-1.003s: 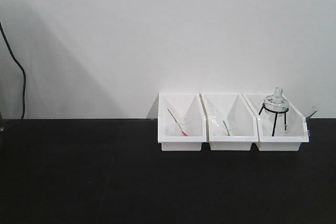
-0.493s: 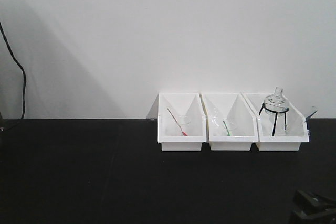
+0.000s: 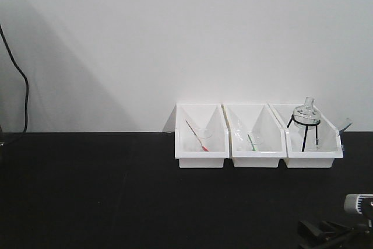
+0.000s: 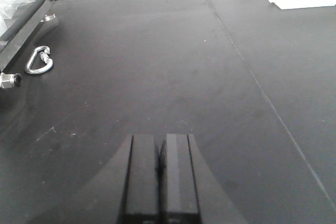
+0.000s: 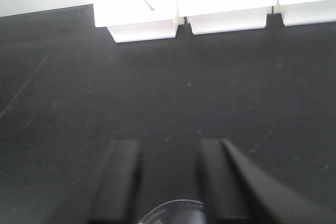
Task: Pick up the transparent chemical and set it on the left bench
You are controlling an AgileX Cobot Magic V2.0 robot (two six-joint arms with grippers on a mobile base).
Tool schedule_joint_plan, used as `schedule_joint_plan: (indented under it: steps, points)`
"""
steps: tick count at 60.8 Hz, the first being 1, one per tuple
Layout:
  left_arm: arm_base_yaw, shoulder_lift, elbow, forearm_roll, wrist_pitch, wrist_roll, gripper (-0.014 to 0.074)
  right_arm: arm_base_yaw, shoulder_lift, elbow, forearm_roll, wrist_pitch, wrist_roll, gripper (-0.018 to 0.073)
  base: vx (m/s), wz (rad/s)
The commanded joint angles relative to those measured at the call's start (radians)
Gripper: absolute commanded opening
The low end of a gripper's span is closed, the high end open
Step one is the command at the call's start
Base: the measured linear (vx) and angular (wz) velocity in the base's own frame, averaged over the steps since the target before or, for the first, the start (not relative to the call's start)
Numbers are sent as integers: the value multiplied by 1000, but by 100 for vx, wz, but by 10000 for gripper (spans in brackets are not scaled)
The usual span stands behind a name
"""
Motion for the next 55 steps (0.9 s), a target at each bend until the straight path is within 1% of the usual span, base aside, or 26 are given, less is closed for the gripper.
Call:
schedule_joint_plan:
  steps: [1,5,9,14,19,22,27,35,36,40,45,55]
  points:
    - [-2,-19,16,-1,-78,-8,-3,-4,-16,-34,-1,-83,-32,496,0,0]
    - [-2,-19,16,-1,-78,-8,-3,-4,-16,-34,-1,-83,-36,545,0,0]
    - [-2,-19,16,-1,-78,-8,-3,-4,-21,-34,-2,-93,-52,572,0,0]
    - [-2,-19,16,-1,-78,-8,-3,-4,-45,-34,-2,-109,-93,570,0,0]
    - [-2,-19,16,-1,-78,-8,-3,-4,-101,-37,-1,-103,-149,540,0,0]
    - [-2,-19,16,-1,-78,-8,-3,-4,-143,-45,-1,-70,-172,505,0,0]
    - [-2,-19,16,-1,-78,-8,-3,-4,-236,-66,-1,28,-188,405,0,0]
    - [-2,-19,16,-1,-78,-8,-3,-4,-388,-96,-2,219,-189,148,0,0]
    - [-2,-19,16,-1,-78,-8,-3,-4,-413,-97,-2,251,-189,103,0,0]
    - [-2,-19,16,-1,-78,-8,-3,-4,-493,-96,-1,338,-189,-14,0,0]
    - [-2,-19,16,-1,-78,-8,-3,-4,-579,-94,-2,445,-189,-11,0,0]
    - [-2,-19,16,-1,-78,-8,-3,-4,-672,-93,-1,517,-195,-8,0,0]
